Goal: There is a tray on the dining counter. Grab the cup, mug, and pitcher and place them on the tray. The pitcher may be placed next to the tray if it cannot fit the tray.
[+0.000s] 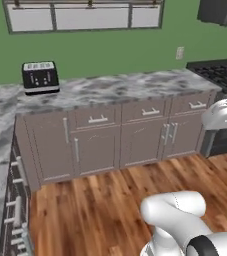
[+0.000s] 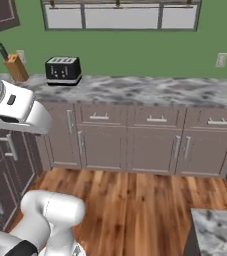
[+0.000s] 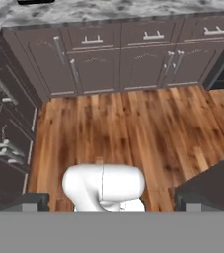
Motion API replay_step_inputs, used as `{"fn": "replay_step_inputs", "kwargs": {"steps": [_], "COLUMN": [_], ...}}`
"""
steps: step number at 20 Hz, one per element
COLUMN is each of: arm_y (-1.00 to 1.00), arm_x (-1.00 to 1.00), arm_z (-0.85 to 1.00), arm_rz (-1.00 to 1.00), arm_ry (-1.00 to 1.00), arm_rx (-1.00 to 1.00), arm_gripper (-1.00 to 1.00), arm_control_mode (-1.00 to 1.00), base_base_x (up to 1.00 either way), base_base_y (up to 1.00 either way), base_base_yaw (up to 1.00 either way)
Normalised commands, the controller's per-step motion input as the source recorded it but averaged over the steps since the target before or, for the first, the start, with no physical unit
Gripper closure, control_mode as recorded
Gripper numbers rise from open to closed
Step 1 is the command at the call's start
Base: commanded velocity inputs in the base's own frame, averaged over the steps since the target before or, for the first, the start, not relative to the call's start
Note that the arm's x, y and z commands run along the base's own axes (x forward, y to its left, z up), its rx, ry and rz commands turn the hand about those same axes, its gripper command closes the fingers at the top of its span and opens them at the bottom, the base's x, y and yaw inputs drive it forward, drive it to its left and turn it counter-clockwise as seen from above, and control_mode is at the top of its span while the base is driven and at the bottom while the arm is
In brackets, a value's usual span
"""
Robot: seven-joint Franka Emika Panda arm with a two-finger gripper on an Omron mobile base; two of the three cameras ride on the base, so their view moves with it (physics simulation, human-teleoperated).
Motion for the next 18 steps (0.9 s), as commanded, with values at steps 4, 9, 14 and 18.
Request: {"fn": "replay_step_inputs", "kwargs": {"steps": [4,9,14,18], "arm_y": [0.00,0.00,0.00,0.00], "arm_x": [0.00,0.00,0.00,0.00], "arm_z": [0.00,0.00,0.00,0.00], "arm_rz": [0.00,0.00,0.00,0.00], "arm_ry": [0.00,0.00,0.00,0.00], "arm_rx": [0.00,0.00,0.00,0.00], "arm_gripper": [-1.00,-1.00,-1.00,-1.00], "arm_control_mode": [1.00,1.00,1.00,1.00], "base_base_x": [1.00,0.99,0.66,0.31], "base_base_y": [0.22,0.03,0.00,0.00], "base_base_yaw": [-0.09,-0.24,-0.61,-0.79]}}
